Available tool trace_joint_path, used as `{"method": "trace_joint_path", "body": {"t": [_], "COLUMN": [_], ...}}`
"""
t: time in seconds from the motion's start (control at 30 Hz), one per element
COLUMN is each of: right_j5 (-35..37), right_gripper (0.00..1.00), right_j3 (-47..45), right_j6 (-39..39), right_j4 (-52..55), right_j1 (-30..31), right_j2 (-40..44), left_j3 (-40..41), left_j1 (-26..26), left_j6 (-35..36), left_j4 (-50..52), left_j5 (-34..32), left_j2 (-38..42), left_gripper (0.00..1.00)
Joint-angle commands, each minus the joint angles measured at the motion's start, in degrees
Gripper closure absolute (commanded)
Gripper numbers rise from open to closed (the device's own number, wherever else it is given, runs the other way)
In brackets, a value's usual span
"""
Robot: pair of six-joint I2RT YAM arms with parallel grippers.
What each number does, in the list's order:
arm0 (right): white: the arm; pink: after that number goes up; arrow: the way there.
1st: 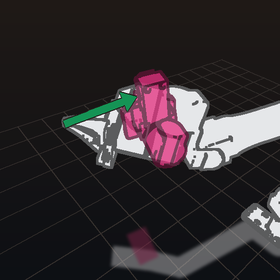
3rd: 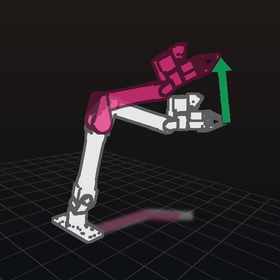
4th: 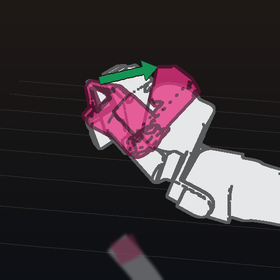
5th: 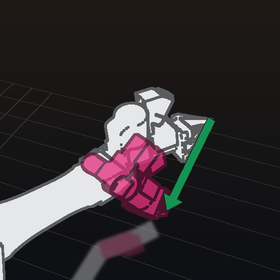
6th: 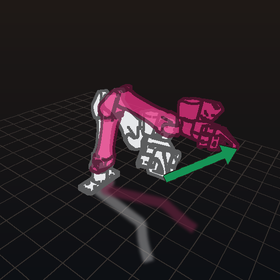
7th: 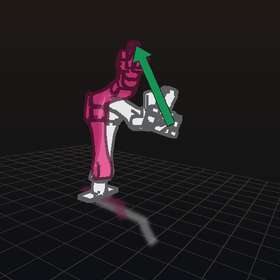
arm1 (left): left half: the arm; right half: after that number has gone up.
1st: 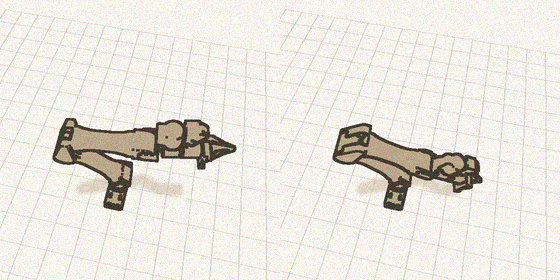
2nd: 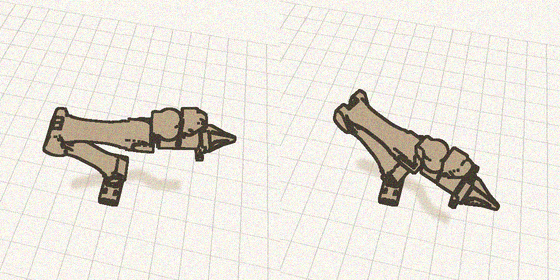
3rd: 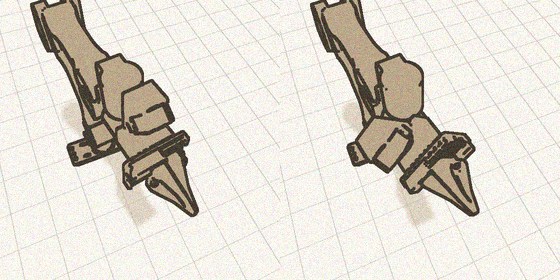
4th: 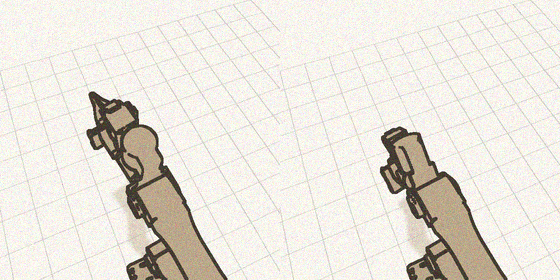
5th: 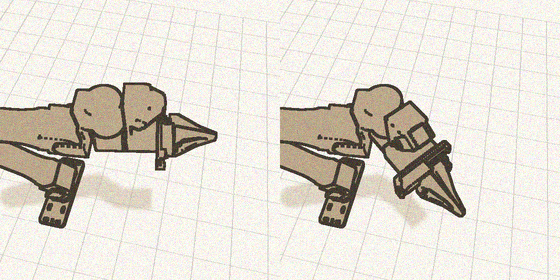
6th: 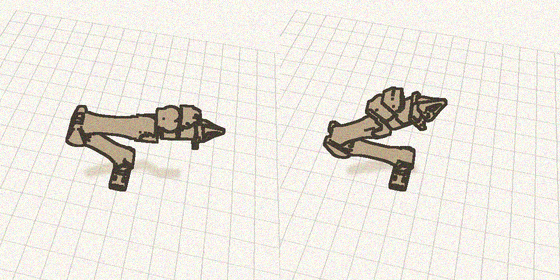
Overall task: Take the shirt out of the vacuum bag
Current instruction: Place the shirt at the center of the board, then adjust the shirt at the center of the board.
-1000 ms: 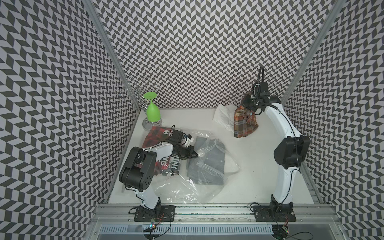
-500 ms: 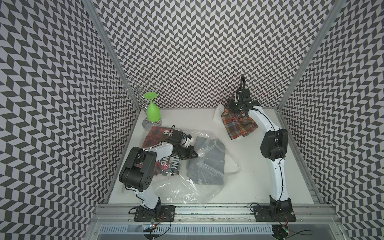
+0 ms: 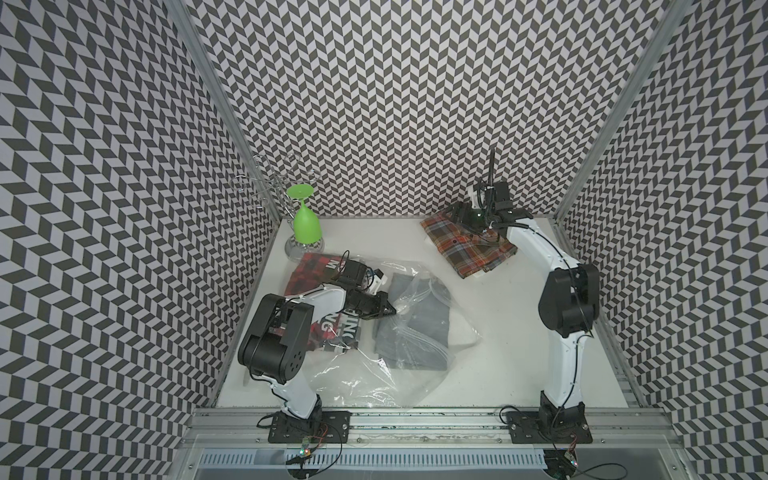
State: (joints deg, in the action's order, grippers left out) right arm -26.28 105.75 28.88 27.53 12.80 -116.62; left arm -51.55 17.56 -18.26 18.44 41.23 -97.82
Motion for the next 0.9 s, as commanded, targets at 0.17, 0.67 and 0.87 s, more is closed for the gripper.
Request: {"method": "trace_joint_path", "body": {"t": [0.17,0.67,0.87], "right_j5": [-2.12,14.03,18.89], "right_gripper": [0.3,0.46,0.46], "right_j3": [-20.1,-24.49,-25.2], "right_j6": [0.96,-0.8,-3.6], "right_j4": [-9.13,1.56,3.04], "right_j1": [2.85,1.07,-4.52], "right_j2": [6.45,0.81,2.14], "left_j3": [-0.82,-1.18,-1.45], "left_j1": [-0.51,-0.47,-0.38], "left_j6": [0.23,-0.08,-0.37], "left_j4": [1.73,2.67,2.59], "left_j5": [-1.47,-3.03,-3.22], "left_j2": [-0.15,1.18,1.06], "left_gripper": [1.0,1.0,1.0]}}
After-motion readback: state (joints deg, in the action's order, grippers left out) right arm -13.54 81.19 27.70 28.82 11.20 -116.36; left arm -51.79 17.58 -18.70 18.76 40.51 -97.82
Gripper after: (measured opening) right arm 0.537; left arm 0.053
